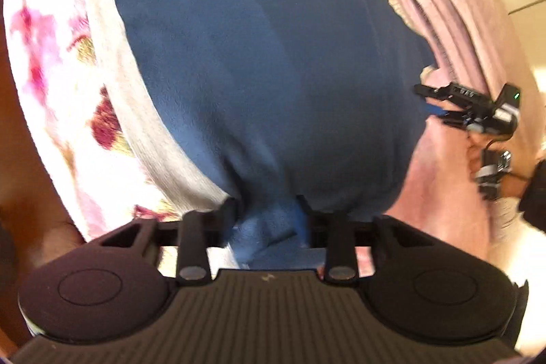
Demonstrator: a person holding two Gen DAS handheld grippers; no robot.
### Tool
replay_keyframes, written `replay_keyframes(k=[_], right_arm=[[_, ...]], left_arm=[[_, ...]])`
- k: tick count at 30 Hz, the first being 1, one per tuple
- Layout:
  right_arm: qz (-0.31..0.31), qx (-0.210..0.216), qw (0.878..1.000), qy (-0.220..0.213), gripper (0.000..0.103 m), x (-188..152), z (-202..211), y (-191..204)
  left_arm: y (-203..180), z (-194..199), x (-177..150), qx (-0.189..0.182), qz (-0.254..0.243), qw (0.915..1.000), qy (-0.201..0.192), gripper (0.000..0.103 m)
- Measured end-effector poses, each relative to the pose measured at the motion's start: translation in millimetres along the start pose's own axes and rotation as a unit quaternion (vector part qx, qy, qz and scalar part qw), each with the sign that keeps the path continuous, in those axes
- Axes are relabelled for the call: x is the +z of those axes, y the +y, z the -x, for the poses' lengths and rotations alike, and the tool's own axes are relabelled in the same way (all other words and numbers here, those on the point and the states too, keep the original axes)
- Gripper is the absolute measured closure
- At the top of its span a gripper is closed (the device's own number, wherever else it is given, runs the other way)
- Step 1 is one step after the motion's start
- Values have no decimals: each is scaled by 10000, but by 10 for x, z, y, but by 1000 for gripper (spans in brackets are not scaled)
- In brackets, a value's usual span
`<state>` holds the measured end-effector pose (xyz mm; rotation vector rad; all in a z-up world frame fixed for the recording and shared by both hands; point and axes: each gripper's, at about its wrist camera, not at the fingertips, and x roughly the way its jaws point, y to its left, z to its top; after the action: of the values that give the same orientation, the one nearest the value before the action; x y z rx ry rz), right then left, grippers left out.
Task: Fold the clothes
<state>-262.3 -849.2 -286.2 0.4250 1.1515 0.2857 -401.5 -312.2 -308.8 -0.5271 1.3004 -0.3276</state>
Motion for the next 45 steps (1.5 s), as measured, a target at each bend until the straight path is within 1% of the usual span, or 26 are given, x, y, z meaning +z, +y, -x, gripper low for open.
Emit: replay_keyframes(k=[1,2,3,4,5,7,10,13,15,16,18,20,25,27,28,30,32,33,34,35,36,39,42,43,45], right_arm=[[20,34,10000,6,41,8,-9,-2],[41,61,10000,12,42,17,-18,-5],[45,76,10000,30,48,29,-33,-14],[47,56,10000,36,62,48,-42,-23],[49,33,10000,41,69,69,-51,-31],[-50,71,9999,74,101,96,-48,-71],[66,-44,9998,178,102,110,25,-55],[328,-162,9992,130,103,128,234,5],[459,-221,9986,106,103,129,361,37],[521,-306,9980,165,103,99,376,32],[570,-457,9968,331,103,27,368,-10],[403,-533,9970,384,103,-61,332,-126],[100,-718,9973,138,102,-232,292,-222],[167,-888,9959,40,102,-259,331,-148],[205,-975,9950,-8,101,-272,351,-109],[399,-1168,9923,-81,99,-305,410,32],[556,-1413,9883,-121,82,-340,454,167],[609,-1566,9857,-122,56,-359,465,229],[579,-1598,9853,-166,36,-400,486,279],[539,-1618,9851,-215,36,-443,508,328],[433,-1550,9867,-239,36,-495,532,371],[142,-1354,9903,-264,36,-689,570,567],[-41,-1134,9934,-184,36,-915,557,846],[-84,-1058,9943,-135,36,-992,543,950],[-261,-984,9947,-126,36,-1164,500,1152]], left_arm=[[9,1,-3,-57,25,10000,2,90],[29,12,-22,-35,17,10000,25,90],[50,23,-41,-14,10,10000,47,92],[67,35,-57,-4,5,10000,62,97],[69,56,-60,-41,11,10000,46,102],[69,102,-64,-124,1,9999,14,103],[-5,275,-61,-434,-315,9986,-11,103],[-81,532,-53,-655,-609,9960,11,103],[-95,636,-69,-672,-683,9954,77,103],[-104,655,-85,-662,-720,9951,129,103],[-150,589,-142,-603,-832,9943,293,103],[-163,450,-211,-514,-870,9939,439,103],[-202,140,-296,-9,-848,9944,633,101],[-225,133,-294,174,-944,9928,721,98],[-235,152,-282,248,-1019,9916,754,95],[-217,234,-251,362,-1183,9889,823,94],[-141,400,-227,487,-1331,9862,855,92],[-80,504,-210,550,-1398,9850,852,91],[-12,607,-180,599,-1460,9841,812,89],[18,681,-119,651,-1521,9833,762,87],[28,740,-44,727,-1596,9819,712,85],[82,873,225,936,-1952,9751,471,79],[205,918,619,1161,-2292,9661,257,76],[260,924,792,1242,-2430,9619,162,74],[348,911,1129,1310,-2682,9544,3,73]])
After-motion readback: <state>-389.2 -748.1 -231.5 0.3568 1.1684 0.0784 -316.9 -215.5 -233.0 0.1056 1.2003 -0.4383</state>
